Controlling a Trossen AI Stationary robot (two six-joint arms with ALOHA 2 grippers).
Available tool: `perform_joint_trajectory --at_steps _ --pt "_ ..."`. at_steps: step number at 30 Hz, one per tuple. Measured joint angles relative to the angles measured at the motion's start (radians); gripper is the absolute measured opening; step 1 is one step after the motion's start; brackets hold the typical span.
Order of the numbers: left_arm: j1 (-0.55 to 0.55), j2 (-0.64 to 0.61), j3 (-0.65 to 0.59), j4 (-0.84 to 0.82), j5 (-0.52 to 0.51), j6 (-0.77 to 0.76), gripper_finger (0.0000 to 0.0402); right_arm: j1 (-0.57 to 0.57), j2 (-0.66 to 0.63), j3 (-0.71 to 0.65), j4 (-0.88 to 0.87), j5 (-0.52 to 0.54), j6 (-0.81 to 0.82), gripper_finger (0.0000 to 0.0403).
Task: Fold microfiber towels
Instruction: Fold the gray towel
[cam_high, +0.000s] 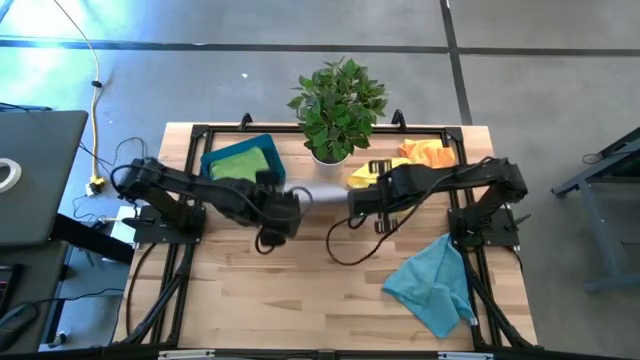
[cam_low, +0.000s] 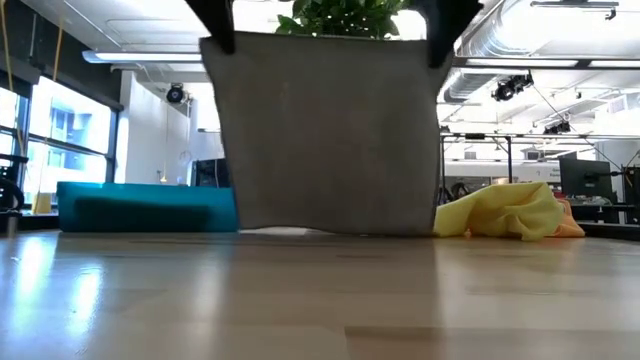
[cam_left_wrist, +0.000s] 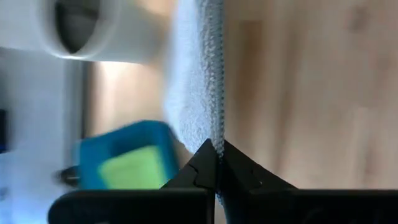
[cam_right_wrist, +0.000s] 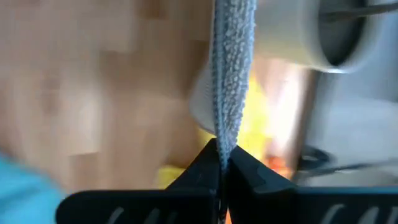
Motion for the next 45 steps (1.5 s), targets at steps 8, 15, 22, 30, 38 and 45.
perform_joint_trajectory --at_steps 8,15,22,30,38,45 --pt "-0.093 0.184 0.0 0.03 0.183 -0.027 0.0 0.056 0.132 -0.053 0.085 -0.185 0.028 0.0" --pt "-0.169 0.297 0.0 0.057 0.293 -0.105 0.0 0.148 0.13 -0.267 0.365 -0.318 0.096 0.0" --pt "-0.232 0.334 0.0 0.276 0.445 -0.114 0.0 0.249 0.128 -0.375 0.558 -0.504 0.124 0.0" --pt "-0.243 0.341 0.0 0.334 0.537 -0.112 0.0 0.298 0.128 -0.408 0.62 -0.545 0.085 0.0" --pt "-0.198 0.34 -0.023 0.306 0.413 -0.11 0.0 0.217 0.128 -0.408 0.587 -0.495 -0.006 0.0" --pt "-0.145 0.342 -0.139 0.324 0.393 -0.119 0.0 0.134 0.128 -0.408 0.54 -0.483 -0.049 0.0"
